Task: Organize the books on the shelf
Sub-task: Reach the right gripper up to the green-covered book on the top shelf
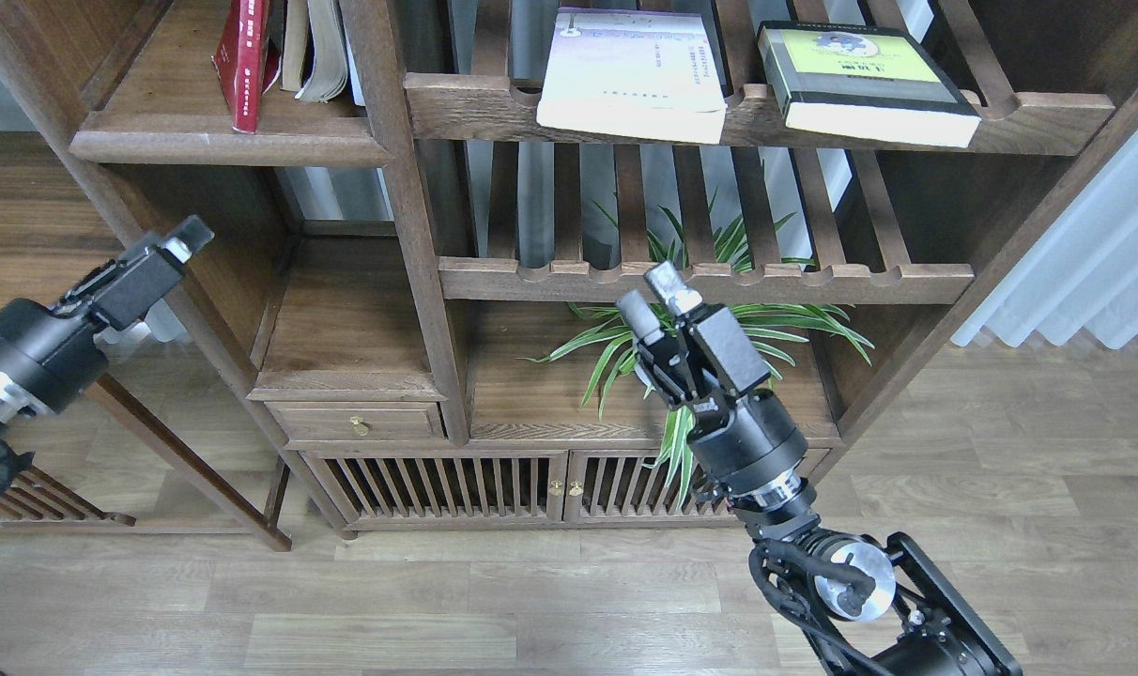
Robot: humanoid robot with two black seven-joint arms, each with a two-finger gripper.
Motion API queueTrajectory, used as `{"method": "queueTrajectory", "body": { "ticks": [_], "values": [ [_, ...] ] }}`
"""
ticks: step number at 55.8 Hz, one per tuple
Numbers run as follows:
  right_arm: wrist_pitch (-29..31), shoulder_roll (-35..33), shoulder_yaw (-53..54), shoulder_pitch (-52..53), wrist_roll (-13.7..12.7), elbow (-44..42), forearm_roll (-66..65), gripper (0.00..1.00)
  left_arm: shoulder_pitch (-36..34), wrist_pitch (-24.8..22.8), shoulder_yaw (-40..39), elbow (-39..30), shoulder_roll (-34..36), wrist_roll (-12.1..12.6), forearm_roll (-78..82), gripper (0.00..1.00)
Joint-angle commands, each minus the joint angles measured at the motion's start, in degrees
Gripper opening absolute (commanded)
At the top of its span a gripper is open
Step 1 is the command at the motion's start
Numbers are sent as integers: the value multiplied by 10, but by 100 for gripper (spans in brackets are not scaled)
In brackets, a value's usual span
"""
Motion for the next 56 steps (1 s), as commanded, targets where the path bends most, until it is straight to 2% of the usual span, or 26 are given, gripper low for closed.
{"method": "queueTrajectory", "body": {
  "ticks": [1,14,34,45,56],
  "values": [
    [0,-5,56,31,0,-11,1,94,5,0,-1,3,0,0,-3,100],
    [-47,-37,77,54,0,-19,1,94,12,0,2,9,-2,-1,-4,100],
    [-64,-44,113,94,1,-72,0,94,14,0,4,24,-3,-1,-14,100],
    [-114,-55,140,123,2,-82,1,94,15,0,4,32,-3,-2,-17,100],
    [-118,-56,148,127,2,-85,2,92,15,0,4,31,-3,-2,-17,100]
  ]
}}
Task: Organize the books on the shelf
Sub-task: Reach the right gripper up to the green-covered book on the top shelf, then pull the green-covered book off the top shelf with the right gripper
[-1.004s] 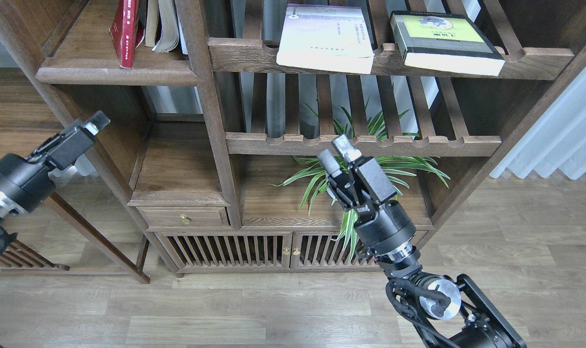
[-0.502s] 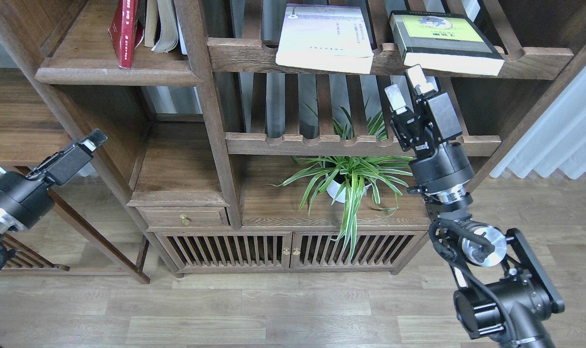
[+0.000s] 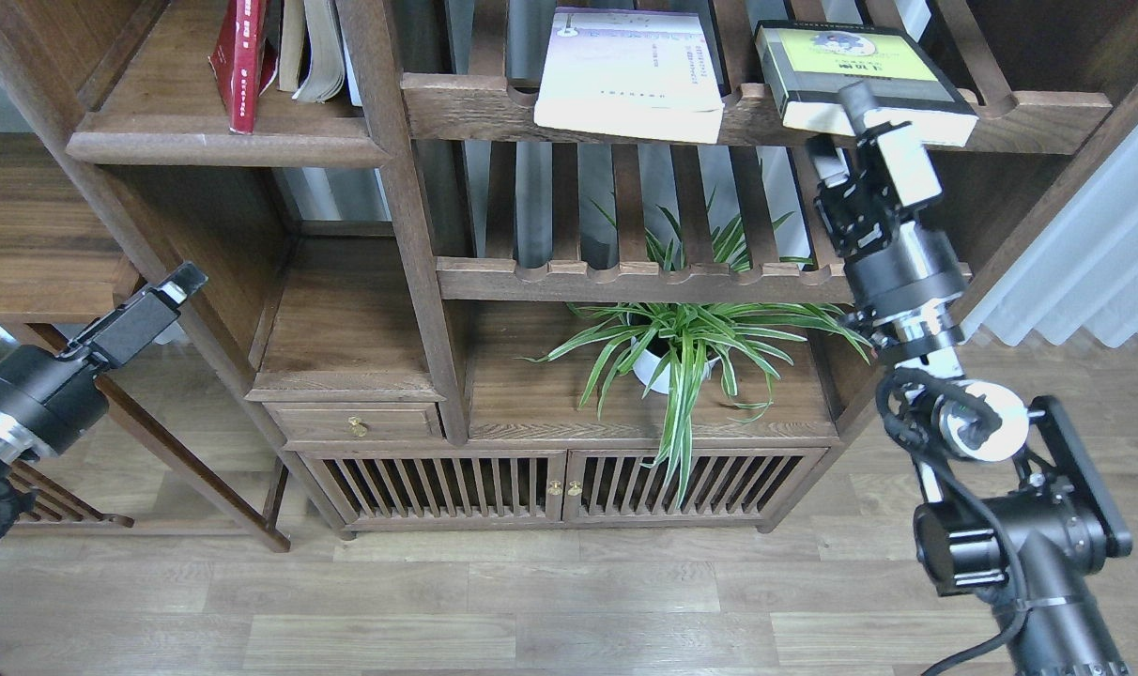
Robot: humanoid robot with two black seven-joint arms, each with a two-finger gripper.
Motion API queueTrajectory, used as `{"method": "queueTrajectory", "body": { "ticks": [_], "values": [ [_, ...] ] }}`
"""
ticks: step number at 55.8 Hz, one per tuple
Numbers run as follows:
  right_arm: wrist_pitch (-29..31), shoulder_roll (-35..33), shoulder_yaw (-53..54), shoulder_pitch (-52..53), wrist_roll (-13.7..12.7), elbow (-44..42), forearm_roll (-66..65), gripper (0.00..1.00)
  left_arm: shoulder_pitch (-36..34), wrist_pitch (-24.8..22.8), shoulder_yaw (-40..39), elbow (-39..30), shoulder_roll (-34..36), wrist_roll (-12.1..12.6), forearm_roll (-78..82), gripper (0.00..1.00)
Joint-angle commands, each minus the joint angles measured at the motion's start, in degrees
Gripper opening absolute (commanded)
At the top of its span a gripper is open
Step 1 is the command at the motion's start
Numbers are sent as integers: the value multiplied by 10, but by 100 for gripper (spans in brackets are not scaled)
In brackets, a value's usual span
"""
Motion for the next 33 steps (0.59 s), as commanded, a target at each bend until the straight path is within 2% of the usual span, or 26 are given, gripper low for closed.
{"method": "queueTrajectory", "body": {
  "ticks": [1,8,17,23,33],
  "values": [
    [-2,-1,2,2,0,-2,0,92,1,0,0,0,0,0,0,100],
    [-4,-1,4,2,3,-3,1,85,1,0,1,0,0,0,0,100],
    [-4,1,18,3,15,-5,50,67,1,0,-1,1,1,0,0,100],
    [-9,-3,18,4,15,-5,58,63,2,0,-3,5,0,1,0,100],
    [-35,-15,19,3,16,-5,59,44,3,0,-4,11,0,1,0,100]
  ]
}}
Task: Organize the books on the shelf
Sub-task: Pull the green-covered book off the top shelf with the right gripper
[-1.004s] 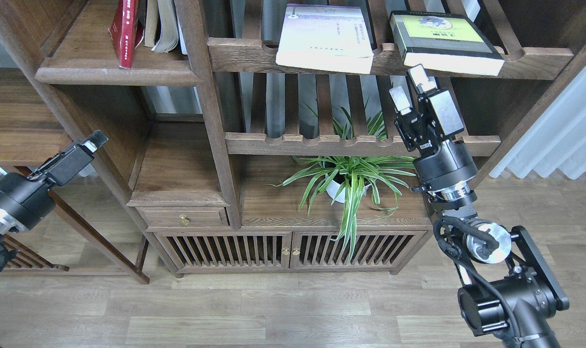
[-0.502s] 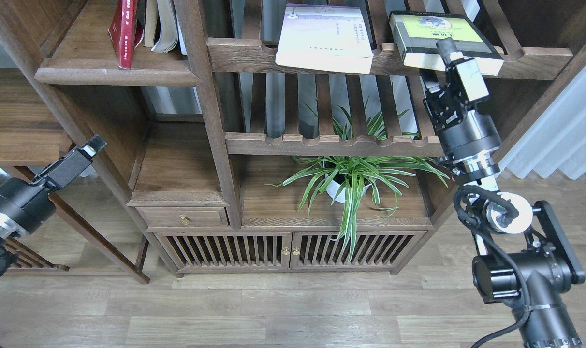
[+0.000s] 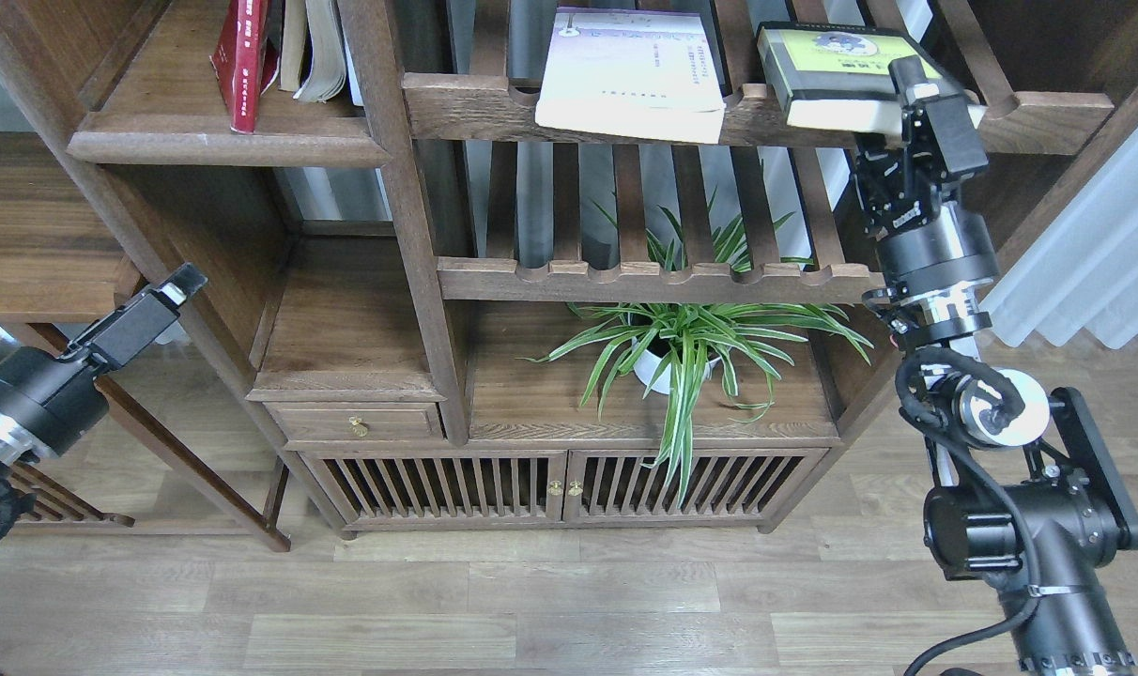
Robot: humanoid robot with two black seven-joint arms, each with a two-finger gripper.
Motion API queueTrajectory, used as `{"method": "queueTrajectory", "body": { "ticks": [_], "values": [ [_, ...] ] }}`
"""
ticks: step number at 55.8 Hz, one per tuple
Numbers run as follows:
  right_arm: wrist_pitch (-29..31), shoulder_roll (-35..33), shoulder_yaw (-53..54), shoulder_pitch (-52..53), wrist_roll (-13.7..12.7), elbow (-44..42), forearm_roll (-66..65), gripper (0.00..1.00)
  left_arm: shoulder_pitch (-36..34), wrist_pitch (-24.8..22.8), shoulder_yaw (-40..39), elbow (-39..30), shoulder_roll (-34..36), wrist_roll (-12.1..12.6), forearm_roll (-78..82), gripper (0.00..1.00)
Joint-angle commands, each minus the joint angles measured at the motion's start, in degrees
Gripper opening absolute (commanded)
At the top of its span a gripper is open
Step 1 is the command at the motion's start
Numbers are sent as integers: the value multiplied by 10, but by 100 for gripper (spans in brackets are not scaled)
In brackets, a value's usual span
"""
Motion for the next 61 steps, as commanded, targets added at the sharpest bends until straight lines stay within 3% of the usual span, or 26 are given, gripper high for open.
{"method": "queueTrajectory", "body": {
  "ticks": [1,9,10,11,17,27,44,61],
  "values": [
    [-11,-11,0,-2,1,0,1,42,0,0,-2,3,0,1,0,100],
    [-7,-14,0,-3,1,0,1,27,2,0,-2,3,0,1,0,100],
    [0,-14,0,-3,1,0,2,18,2,0,-2,4,0,1,0,100],
    [0,-14,0,-4,1,0,3,17,3,0,-2,4,0,1,0,100],
    [50,-12,0,-10,0,0,4,4,7,0,-3,4,0,0,0,100],
    [139,-7,-7,-45,-2,3,17,4,17,0,-3,6,0,-1,-3,100],
    [140,-7,-6,-178,-2,24,133,3,28,0,-3,10,-1,-1,-9,100],
    [140,-6,-20,-307,-7,20,137,4,44,0,13,11,-18,1,-76,100]
  ]
}}
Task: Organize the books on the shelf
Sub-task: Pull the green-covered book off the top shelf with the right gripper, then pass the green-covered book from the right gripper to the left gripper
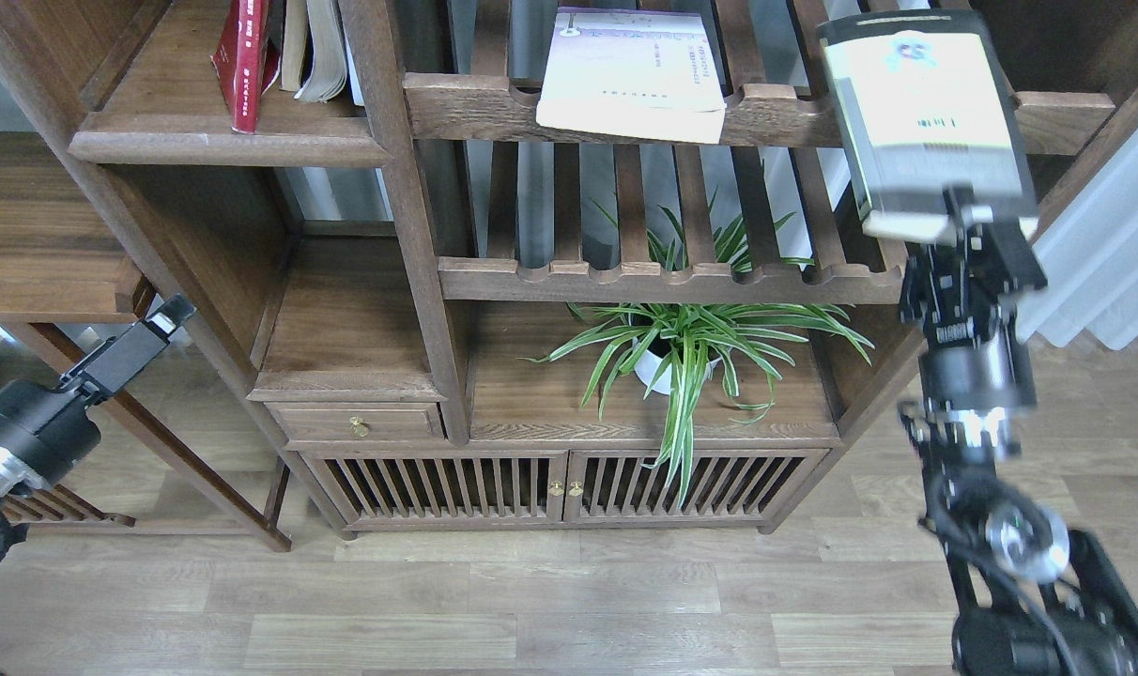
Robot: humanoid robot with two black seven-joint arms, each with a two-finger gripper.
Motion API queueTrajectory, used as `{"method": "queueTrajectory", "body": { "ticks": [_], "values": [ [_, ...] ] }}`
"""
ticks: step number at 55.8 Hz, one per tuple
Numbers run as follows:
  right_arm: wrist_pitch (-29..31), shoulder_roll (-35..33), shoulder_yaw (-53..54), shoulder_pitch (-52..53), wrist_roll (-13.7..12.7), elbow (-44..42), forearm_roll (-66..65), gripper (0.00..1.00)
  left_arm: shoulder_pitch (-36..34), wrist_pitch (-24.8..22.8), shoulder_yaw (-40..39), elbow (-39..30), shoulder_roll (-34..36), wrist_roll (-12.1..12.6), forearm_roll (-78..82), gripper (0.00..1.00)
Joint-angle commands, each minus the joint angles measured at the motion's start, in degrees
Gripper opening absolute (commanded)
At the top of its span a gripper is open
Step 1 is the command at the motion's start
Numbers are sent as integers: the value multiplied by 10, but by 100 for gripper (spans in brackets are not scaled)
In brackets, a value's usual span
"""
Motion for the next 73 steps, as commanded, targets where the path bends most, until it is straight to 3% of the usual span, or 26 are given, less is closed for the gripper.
{"method": "queueTrajectory", "body": {
  "ticks": [1,9,24,29,35,47,73],
  "values": [
    [-1,4,-19,-48,-4,-4,0,4,15,0,13,0,-22,2,-45,100],
    [-1,-4,-110,-70,-6,-14,-4,4,55,0,72,0,-70,3,-169,100],
    [-1,-9,-267,-54,-16,-30,-52,4,112,0,189,-23,-69,1,-376,100],
    [-1,-6,-296,-39,-16,-35,-66,5,124,0,217,-29,-69,-9,-389,99],
    [-1,-2,-337,-35,-16,-37,-71,4,147,0,267,-29,-58,-40,-389,99],
    [-1,6,-362,-38,-16,-38,-73,4,171,0,354,-29,-28,-78,-390,99],
    [-1,67,-413,-119,-17,-59,-200,4,173,0,452,-20,-32,-93,-386,92]
  ]
}}
